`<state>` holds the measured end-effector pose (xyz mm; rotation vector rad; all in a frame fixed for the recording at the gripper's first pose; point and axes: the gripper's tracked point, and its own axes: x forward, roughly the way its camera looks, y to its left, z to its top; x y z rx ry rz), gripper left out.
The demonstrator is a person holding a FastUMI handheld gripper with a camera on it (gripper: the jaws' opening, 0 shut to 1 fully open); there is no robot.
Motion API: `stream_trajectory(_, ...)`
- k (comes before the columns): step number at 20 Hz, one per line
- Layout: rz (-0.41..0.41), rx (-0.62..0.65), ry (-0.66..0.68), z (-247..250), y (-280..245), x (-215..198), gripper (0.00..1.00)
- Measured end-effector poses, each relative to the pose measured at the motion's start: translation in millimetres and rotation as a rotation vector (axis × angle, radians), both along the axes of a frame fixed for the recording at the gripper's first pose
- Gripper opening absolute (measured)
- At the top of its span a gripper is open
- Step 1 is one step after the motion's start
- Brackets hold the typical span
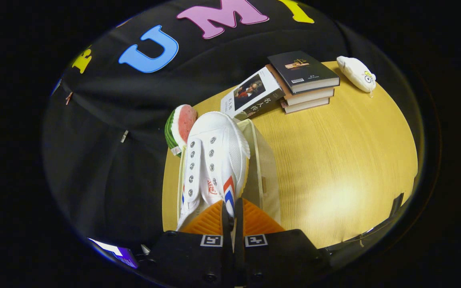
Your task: Open the storage box then place both shoes into the box .Put the left shoe in first, then the right shoe, with the right side of both shoes facing outward in a uniform manner.
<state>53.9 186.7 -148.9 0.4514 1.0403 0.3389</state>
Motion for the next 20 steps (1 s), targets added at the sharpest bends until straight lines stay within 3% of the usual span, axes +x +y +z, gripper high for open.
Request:
stream_trajectory(3,0.000,-0.025,0.040,-13.2,7.7,-2.4,0.08)
stream_trajectory(5,0.010,0.055,0.035,0.0,25.9,-8.1,0.27)
stream_trajectory(8,-0.020,0.135,-0.029,31.5,33.2,11.9,1.00)
stream_trajectory(14,-0.011,0.075,-0.206,72.3,9.8,14.6,0.99)
stream_trajectory(20,-0.090,-0.039,-0.499,142.6,-53.1,11.3,0.99)
